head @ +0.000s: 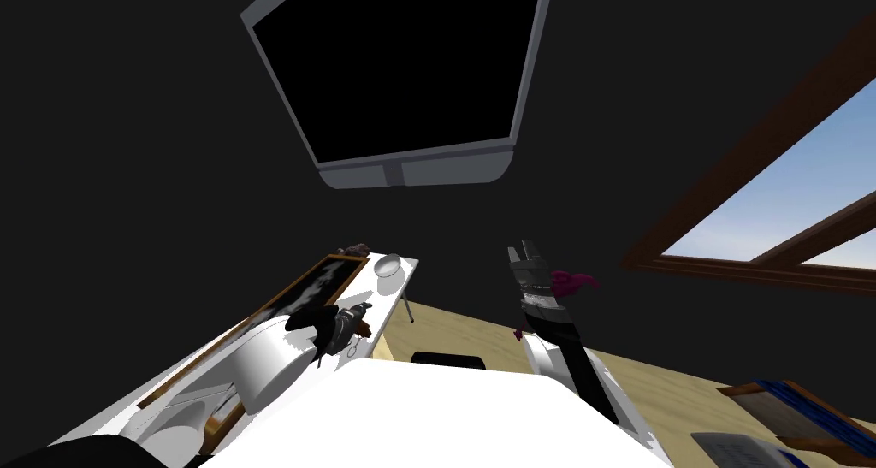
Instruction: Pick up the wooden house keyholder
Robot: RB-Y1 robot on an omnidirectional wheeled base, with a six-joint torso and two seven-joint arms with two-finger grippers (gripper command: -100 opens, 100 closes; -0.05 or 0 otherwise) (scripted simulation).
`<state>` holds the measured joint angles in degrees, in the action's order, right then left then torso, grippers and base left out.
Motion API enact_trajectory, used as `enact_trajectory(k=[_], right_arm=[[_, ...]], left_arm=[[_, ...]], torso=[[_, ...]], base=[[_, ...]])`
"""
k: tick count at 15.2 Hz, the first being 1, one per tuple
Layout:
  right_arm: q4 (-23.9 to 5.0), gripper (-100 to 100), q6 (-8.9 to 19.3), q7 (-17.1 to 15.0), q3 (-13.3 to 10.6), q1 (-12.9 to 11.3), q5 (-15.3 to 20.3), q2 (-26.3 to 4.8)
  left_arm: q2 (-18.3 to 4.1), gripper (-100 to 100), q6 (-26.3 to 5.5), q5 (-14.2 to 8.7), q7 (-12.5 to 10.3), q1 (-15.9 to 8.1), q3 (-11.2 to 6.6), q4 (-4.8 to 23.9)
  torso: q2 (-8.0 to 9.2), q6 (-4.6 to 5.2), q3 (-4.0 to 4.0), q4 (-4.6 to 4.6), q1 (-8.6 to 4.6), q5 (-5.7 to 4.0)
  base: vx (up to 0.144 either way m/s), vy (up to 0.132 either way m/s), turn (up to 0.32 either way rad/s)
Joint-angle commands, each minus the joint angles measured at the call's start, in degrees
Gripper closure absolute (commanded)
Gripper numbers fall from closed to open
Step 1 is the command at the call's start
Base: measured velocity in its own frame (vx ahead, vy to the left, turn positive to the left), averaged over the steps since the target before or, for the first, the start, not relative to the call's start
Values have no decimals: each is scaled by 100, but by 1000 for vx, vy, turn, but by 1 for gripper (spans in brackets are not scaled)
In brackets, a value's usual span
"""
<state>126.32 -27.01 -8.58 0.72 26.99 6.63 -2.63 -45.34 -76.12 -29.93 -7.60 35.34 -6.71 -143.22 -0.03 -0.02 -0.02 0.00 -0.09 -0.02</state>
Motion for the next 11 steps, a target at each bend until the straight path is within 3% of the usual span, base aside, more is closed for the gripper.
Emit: enact_trajectory(k=[1, 5, 8, 10, 11], right_arm=[[0, 0, 0, 0, 0, 0, 0, 0], [0, 0, 0, 0, 0, 0, 0, 0], [0, 0, 0, 0, 1, 1, 0, 0], [0, 0, 0, 0, 0, 1, 0, 0], [0, 0, 0, 0, 0, 0, 0, 0]], left_arm=[[0, 100, 0, 0, 0, 0, 0, 0], [0, 100, -3, -3, 0, 4, 3, -5], [-76, 100, -198, -90, -99, 120, -104, -372], [-62, 100, -166, -67, -86, 122, -86, -343], [-88, -100, -213, -78, -91, 107, -114, -151]], torso=[[0, 0, 0, 0, 0, 0], [-12, 4, -7, -2, 11, 4], [-21, 2, -12, -4, 18, 6], [-24, 3, -14, -5, 22, 7], [-24, 4, -14, -5, 21, 7]], base=[[0, 0, 0], [-1, 0, 3], [13, 15, 76], [14, 15, 32], [11, -4, -20]])
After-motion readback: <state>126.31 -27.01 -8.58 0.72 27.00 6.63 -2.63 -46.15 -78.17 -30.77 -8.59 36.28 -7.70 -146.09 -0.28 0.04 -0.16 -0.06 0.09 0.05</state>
